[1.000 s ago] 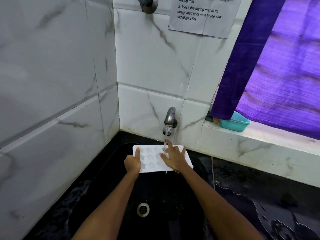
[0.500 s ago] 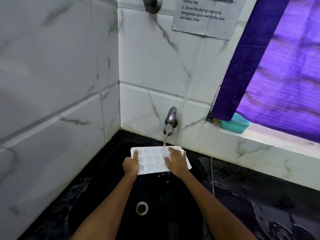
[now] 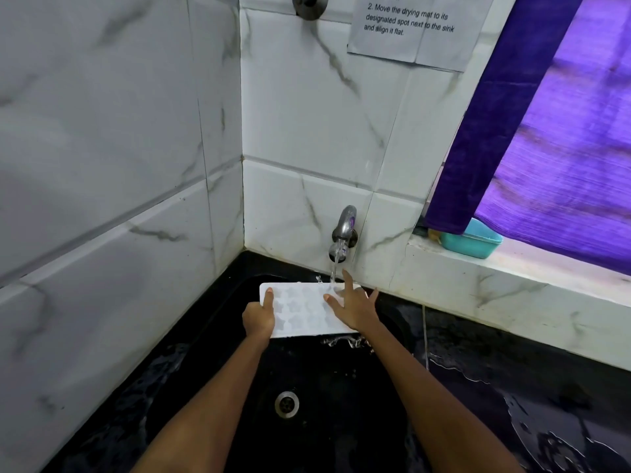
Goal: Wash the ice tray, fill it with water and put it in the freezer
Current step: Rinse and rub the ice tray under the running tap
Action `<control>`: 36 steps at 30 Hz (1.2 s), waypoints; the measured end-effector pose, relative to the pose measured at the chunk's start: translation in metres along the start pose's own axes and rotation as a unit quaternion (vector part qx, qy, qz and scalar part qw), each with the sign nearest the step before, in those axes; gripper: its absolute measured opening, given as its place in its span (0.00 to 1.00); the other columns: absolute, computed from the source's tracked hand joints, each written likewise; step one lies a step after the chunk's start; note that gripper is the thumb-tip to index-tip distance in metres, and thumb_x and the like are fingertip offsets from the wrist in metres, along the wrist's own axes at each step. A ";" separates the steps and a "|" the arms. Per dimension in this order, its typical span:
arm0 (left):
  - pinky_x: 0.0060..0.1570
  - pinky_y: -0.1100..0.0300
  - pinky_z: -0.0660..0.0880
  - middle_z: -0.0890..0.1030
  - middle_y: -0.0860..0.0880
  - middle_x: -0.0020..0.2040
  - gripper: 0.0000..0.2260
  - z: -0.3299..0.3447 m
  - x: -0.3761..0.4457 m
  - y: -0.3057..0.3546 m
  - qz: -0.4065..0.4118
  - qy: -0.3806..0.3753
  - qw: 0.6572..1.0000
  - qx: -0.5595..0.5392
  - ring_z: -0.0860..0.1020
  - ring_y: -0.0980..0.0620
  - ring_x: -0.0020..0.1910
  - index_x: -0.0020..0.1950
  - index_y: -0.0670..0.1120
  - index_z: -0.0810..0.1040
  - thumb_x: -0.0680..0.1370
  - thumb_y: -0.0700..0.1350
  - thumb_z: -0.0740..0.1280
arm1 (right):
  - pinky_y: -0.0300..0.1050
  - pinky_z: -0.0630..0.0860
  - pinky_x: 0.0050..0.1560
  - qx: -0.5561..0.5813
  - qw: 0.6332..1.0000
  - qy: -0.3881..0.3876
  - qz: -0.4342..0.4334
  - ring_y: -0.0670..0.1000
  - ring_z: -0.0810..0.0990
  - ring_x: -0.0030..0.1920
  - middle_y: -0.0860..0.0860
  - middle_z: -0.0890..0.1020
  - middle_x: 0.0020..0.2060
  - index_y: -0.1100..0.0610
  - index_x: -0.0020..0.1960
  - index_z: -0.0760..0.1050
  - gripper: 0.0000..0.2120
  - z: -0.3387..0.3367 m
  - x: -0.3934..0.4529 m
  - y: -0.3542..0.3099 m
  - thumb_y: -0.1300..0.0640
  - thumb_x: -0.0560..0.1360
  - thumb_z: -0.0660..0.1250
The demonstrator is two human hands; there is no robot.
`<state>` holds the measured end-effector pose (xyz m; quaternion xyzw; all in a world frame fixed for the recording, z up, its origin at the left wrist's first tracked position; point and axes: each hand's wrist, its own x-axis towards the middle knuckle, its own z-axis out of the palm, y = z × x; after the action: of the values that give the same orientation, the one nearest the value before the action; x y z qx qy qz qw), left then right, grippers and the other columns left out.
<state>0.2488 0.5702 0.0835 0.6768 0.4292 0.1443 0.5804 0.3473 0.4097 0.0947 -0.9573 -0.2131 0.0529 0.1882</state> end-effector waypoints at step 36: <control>0.41 0.68 0.76 0.82 0.51 0.37 0.12 -0.016 0.025 -0.052 0.132 -0.173 0.975 0.035 0.81 0.45 0.46 0.55 0.32 0.80 0.75 0.37 0.70 | 0.41 0.70 0.37 0.324 0.917 0.164 0.164 0.53 0.76 0.37 0.54 0.77 0.34 0.59 0.35 0.73 0.09 0.022 -0.027 0.056 0.70 0.66 0.71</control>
<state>0.2312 0.5975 0.0333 0.7619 0.2343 0.0852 0.5978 0.3410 0.3584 0.0536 -0.8608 0.0098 -0.0088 0.5087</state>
